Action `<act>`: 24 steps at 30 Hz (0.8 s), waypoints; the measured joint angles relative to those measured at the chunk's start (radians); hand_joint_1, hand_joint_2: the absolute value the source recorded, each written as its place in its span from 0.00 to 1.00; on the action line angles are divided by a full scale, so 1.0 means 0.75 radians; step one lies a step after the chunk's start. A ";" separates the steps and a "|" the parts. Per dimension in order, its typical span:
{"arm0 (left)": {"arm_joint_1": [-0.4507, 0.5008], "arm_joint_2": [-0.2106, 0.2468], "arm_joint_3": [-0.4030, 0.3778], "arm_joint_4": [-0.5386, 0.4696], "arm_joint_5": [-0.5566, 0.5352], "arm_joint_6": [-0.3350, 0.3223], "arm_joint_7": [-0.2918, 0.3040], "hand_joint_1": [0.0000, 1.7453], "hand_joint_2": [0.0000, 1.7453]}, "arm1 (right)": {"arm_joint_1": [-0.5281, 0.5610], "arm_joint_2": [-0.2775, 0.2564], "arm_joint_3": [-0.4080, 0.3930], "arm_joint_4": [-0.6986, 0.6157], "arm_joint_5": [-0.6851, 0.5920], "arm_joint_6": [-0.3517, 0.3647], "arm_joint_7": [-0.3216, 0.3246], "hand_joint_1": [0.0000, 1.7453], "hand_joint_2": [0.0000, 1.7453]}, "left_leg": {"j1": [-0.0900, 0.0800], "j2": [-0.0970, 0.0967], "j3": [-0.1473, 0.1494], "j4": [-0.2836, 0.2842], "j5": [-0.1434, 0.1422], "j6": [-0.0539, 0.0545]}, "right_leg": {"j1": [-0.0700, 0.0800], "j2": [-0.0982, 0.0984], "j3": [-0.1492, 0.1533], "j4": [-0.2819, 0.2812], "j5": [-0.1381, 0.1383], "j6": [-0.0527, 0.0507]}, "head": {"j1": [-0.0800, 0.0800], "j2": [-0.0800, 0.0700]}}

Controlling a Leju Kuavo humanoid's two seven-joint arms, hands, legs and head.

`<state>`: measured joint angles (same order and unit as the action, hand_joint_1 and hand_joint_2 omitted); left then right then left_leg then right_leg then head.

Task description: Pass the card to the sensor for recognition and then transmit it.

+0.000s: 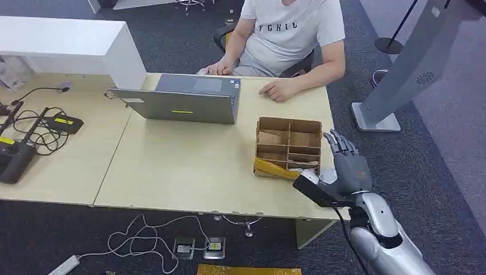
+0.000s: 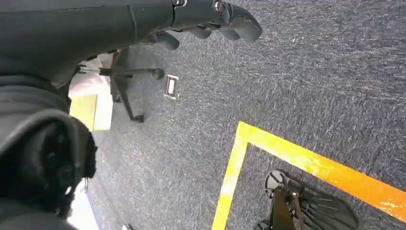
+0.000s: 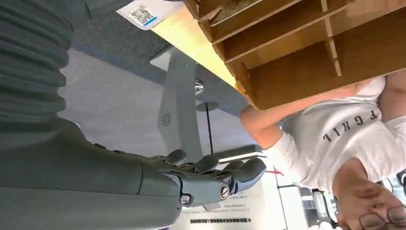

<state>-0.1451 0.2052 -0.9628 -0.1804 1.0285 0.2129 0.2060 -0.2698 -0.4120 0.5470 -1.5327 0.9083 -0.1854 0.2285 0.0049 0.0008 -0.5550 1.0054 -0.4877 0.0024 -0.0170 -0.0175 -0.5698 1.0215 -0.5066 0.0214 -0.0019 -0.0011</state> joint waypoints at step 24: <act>0.000 0.000 -0.009 0.000 0.008 0.008 -0.011 0.00 0.00 | 0.000 0.067 0.020 0.079 0.022 -0.020 -0.042 0.00 1.00 | 0.000 0.000 0.000 0.000 0.000 0.000 | 0.000 0.000 0.000 0.000 0.000 0.000 | 0.000 0.000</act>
<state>-0.1449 0.2052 -0.9697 -0.1804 1.0342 0.2189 0.1976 -0.2699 -0.3616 0.5619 -1.4733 0.9247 -0.2003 0.1968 0.0049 0.0008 -0.5550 1.0054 -0.4877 0.0024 -0.0170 -0.0173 -0.5698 1.0215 -0.5066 0.0214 -0.0019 -0.0011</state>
